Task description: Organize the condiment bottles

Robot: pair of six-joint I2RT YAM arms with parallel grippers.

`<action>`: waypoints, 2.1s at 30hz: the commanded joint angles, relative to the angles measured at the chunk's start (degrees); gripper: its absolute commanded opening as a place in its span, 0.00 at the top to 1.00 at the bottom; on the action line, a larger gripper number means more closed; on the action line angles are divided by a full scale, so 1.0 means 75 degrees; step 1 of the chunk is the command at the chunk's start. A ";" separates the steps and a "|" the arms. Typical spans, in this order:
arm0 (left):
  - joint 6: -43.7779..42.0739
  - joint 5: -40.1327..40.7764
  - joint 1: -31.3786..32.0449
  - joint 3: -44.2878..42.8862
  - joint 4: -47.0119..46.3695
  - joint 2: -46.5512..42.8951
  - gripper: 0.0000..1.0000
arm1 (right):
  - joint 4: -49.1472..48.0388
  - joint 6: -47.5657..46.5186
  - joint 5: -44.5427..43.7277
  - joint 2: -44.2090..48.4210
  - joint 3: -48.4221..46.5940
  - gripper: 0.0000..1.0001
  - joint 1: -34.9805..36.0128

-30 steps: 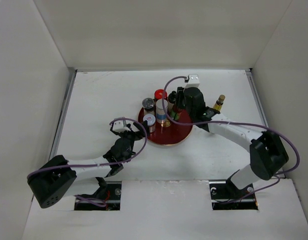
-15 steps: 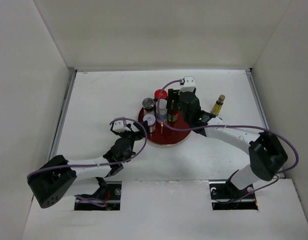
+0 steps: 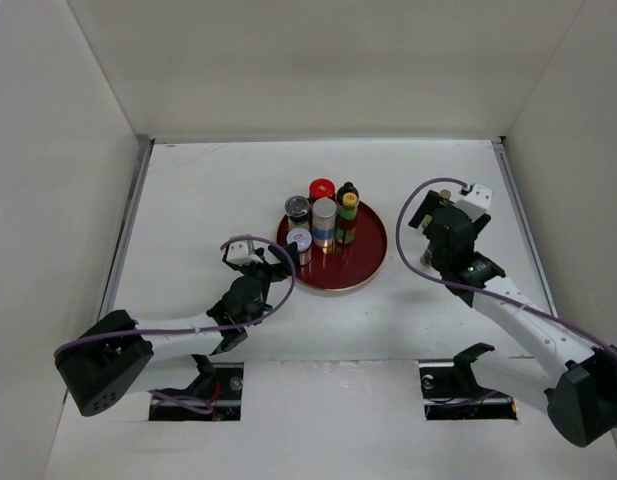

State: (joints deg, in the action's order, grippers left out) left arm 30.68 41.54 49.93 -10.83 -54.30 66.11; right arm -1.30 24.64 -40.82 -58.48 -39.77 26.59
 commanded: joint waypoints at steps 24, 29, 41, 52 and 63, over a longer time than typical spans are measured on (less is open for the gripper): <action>0.0222 -0.0160 -0.0019 -0.0044 -0.0365 -0.0107 0.00 | 0.0172 0.0593 0.0041 -0.1018 0.0440 0.66 -0.0308; 0.0234 -0.0089 -0.0195 -0.0044 -0.0365 0.0045 0.00 | 0.0677 0.0593 0.0262 -0.0511 -0.0227 0.66 0.1413; 0.0351 -0.0066 -0.0406 0.0038 -0.0189 -0.0178 0.00 | -0.0904 0.0429 0.0544 -0.3744 -0.1962 0.63 0.3796; 0.0375 -0.0089 -0.0464 0.0038 -0.0166 -0.0166 0.00 | -0.0940 0.0230 0.0310 -0.4450 -0.1975 0.24 0.3878; 0.0386 0.0039 -0.0535 0.0108 -0.0166 -0.0295 0.00 | -0.0718 0.0300 0.0368 -0.0993 -0.0674 0.08 0.2136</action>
State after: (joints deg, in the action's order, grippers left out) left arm 32.88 41.17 46.22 -10.33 -53.69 65.01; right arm -5.21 26.83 -36.56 -69.56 -45.95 49.34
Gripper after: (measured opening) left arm 0.997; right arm 0.913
